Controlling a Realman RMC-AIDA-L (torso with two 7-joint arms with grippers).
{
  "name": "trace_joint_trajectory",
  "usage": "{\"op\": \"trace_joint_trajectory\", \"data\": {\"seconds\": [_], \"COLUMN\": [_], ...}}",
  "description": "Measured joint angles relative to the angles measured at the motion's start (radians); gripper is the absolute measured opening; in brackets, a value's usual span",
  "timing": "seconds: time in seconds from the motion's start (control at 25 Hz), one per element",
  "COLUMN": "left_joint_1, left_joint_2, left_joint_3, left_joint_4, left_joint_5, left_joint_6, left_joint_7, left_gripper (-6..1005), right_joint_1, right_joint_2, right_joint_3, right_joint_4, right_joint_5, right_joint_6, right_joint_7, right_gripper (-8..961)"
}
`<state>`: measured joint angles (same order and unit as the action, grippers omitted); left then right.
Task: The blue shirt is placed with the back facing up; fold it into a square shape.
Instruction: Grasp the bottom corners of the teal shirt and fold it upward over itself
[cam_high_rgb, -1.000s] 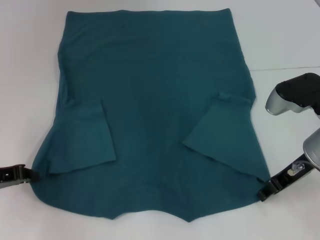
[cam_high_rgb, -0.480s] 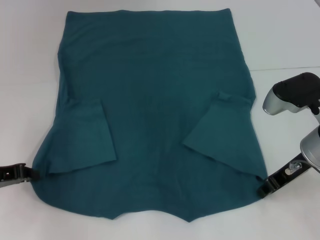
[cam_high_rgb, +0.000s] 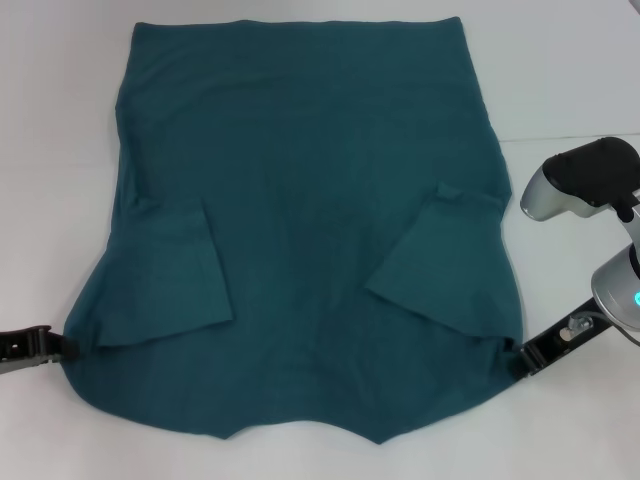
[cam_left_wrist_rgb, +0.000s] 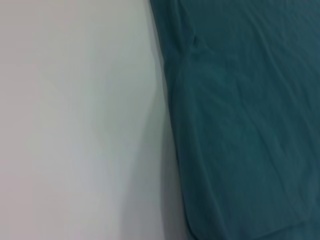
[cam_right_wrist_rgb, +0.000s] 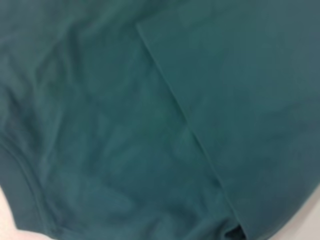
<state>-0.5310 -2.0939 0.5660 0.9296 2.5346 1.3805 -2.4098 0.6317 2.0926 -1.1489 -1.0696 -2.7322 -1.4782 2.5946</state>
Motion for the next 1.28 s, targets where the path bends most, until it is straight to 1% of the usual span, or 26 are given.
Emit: {"op": "trace_joint_trajectory", "data": {"seconds": [0.16, 0.36, 0.56, 0.64, 0.72, 1.04, 1.28], "left_joint_1": [0.001, -0.002, -0.01, -0.011, -0.01, 0.0, 0.002], "left_joint_2": [0.0, 0.008, 0.029, 0.033, 0.034, 0.034, 0.035], "left_joint_3": [-0.006, -0.012, -0.013, -0.014, -0.014, -0.023, -0.04], "left_joint_4": [-0.001, 0.0, 0.007, 0.014, 0.019, 0.022, 0.028], "left_joint_5": [-0.004, -0.003, 0.006, 0.008, 0.013, 0.093, 0.182], "left_joint_6": [0.011, 0.065, 0.151, 0.181, 0.207, 0.31, 0.425], "left_joint_7": [0.0, -0.027, -0.08, -0.094, -0.105, -0.144, -0.163], "left_gripper": [28, 28, 28, 28, 28, 29, 29], "right_joint_1": [0.003, 0.012, 0.024, 0.026, 0.026, 0.027, 0.035], "right_joint_2": [-0.002, -0.005, -0.006, -0.015, -0.018, -0.035, -0.035], "right_joint_3": [0.003, 0.005, 0.005, 0.008, 0.008, 0.005, 0.004], "right_joint_4": [-0.004, -0.012, -0.053, -0.084, -0.09, -0.149, -0.167], "right_joint_5": [0.02, 0.021, 0.015, 0.014, 0.014, -0.005, -0.039], "right_joint_6": [-0.008, -0.05, -0.12, -0.172, -0.19, -0.354, -0.457], "right_joint_7": [-0.025, -0.054, -0.075, -0.09, -0.097, -0.166, -0.237], "right_gripper": [76, 75, 76, 76, 76, 75, 76]}}
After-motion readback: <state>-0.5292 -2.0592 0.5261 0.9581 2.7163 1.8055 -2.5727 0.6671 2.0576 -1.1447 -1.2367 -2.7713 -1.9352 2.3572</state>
